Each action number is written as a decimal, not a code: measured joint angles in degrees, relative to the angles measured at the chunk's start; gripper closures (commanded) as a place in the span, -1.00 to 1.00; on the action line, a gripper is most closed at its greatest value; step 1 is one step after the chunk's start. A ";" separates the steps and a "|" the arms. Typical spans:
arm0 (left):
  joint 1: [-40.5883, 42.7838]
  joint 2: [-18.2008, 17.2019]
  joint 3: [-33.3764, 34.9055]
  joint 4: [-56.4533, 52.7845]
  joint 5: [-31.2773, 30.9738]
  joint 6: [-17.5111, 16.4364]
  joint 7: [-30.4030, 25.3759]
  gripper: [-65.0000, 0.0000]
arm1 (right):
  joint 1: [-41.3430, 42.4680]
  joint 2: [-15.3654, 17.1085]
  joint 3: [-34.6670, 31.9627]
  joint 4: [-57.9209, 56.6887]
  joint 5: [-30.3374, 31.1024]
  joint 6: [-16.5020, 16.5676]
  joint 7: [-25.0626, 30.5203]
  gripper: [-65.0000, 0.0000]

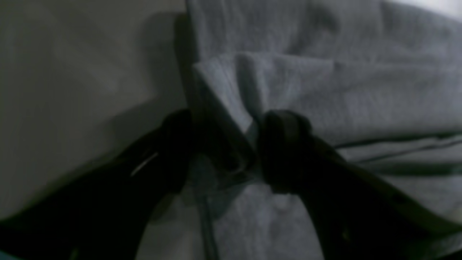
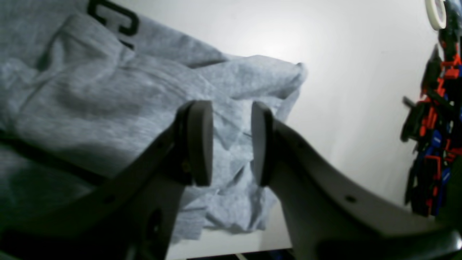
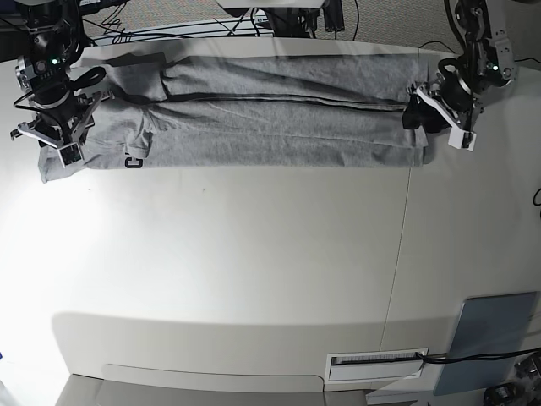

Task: Fold the T-shirt properly
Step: 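Grasp the strip's middle with the left gripper, fold toward the right gripper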

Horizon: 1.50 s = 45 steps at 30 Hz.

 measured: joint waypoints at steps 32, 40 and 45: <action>-1.70 -4.22 0.28 12.79 4.44 9.42 11.37 1.00 | -0.02 -0.02 0.00 0.00 0.00 0.00 1.73 0.43; 2.34 7.82 2.95 24.61 -2.54 9.51 12.00 1.00 | -0.02 -0.02 0.00 0.00 -0.02 -0.02 2.19 0.43; 2.16 12.22 15.26 24.55 -0.39 10.99 11.17 1.00 | 0.00 -0.02 0.00 0.00 0.00 0.00 2.45 0.43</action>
